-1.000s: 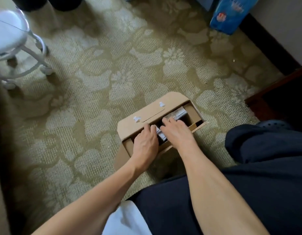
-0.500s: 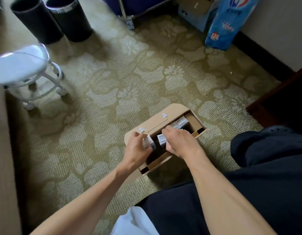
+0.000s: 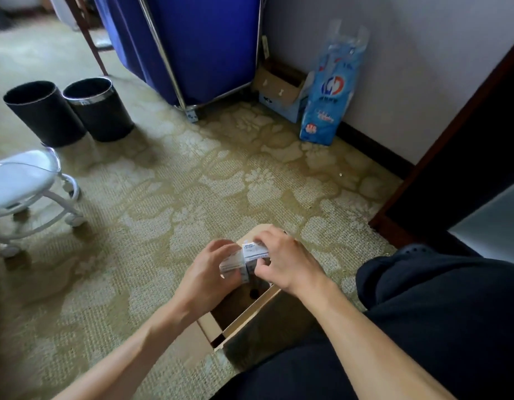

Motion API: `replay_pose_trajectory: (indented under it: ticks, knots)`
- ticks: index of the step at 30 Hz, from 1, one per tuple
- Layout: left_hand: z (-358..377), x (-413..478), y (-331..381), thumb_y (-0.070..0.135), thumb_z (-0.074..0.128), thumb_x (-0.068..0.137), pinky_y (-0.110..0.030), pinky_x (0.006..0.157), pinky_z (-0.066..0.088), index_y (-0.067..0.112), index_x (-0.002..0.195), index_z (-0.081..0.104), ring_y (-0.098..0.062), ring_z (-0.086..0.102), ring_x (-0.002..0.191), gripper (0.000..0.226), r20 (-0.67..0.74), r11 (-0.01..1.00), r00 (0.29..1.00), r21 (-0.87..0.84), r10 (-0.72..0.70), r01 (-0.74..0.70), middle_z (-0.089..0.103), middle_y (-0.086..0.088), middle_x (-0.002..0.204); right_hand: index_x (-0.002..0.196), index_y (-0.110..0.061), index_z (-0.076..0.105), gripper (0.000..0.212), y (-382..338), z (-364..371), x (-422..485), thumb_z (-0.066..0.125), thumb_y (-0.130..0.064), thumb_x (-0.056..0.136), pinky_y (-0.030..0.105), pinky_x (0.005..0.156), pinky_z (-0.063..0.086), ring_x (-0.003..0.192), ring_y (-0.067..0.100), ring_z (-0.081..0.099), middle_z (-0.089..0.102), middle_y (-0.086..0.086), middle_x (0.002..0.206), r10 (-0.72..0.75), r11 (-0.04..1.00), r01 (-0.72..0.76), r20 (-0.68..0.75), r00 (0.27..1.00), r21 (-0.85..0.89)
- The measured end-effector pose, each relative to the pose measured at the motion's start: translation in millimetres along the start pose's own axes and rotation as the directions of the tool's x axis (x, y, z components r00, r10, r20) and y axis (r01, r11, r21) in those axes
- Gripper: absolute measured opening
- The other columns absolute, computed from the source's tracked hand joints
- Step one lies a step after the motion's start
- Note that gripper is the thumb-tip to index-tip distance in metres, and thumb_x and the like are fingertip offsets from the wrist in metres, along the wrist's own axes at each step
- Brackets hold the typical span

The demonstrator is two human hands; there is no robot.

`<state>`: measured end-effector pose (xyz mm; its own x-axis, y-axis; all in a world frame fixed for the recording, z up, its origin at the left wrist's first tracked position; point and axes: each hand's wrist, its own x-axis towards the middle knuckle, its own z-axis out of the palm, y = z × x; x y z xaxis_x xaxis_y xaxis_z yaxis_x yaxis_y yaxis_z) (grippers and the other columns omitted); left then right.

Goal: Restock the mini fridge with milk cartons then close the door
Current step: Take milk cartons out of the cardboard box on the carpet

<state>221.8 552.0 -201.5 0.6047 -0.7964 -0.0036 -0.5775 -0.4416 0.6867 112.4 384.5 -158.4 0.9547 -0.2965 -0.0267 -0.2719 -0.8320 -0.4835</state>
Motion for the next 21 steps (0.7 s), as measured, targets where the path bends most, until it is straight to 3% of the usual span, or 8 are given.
replay_pose_trajectory:
  ticks: [4,7,11,15,21]
  knots:
    - [-18.8,31.4,43.7,0.032,0.078,0.081,-0.037,0.084,0.054,0.030,0.125,0.064,-0.007,0.058,0.099,0.046,-0.034,0.991,0.991,0.037,0.129,-0.128,0.064,0.016,0.109,0.121,-0.019,0.059,0.034,8.4,-46.2,-6.7,0.064,-0.020,0.087,0.032,0.076,0.055,0.091,0.018,0.061,0.056,-0.004,0.114,0.013,1.000,-0.010,-0.138,0.990,0.021]
    - [-32.3,51.5,85.8,0.040,0.072,0.082,-0.038,0.080,0.055,0.030,0.122,0.066,-0.007,0.061,0.093,0.042,-0.030,0.973,0.973,0.013,0.230,-0.230,0.067,0.015,0.102,0.120,-0.019,0.061,0.034,17.6,-81.9,-14.3,0.066,-0.021,0.087,0.024,0.075,0.051,0.091,0.013,0.059,0.056,-0.008,0.113,0.028,1.000,-0.025,-0.229,0.973,0.020]
    - [-38.2,78.7,143.6,0.047,0.071,0.083,-0.029,0.082,0.054,0.032,0.127,0.065,-0.001,0.059,0.097,0.047,-0.009,0.930,0.931,0.032,0.366,-0.366,0.067,0.017,0.111,0.110,-0.025,0.063,0.028,38.7,-133.9,-39.4,0.069,-0.022,0.083,0.034,0.075,0.055,0.090,0.010,0.060,0.056,-0.014,0.107,0.044,0.999,-0.035,-0.331,0.943,0.033]
    - [-26.9,102.4,208.1,0.039,0.077,0.083,-0.019,0.080,0.051,0.035,0.132,0.062,0.002,0.057,0.101,0.052,0.031,0.864,0.863,0.002,0.504,-0.504,0.066,0.017,0.117,0.106,-0.026,0.066,0.029,65.9,-183.9,-75.7,0.075,-0.021,0.080,0.030,0.079,0.054,0.092,0.006,0.060,0.059,-0.015,0.104,0.090,0.996,-0.087,-0.451,0.888,0.027]
    - [12.7,138.2,287.2,0.034,0.075,0.085,-0.033,0.091,0.053,0.035,0.135,0.059,-0.001,0.059,0.112,0.053,0.088,0.756,0.751,-0.075,0.654,-0.650,0.066,0.016,0.124,0.111,-0.024,0.066,0.033,107.2,-233.1,-127.9,0.076,-0.020,0.080,0.022,0.079,0.051,0.095,0.004,0.058,0.059,-0.016,0.107,0.174,0.979,-0.204,-0.571,0.802,0.011]
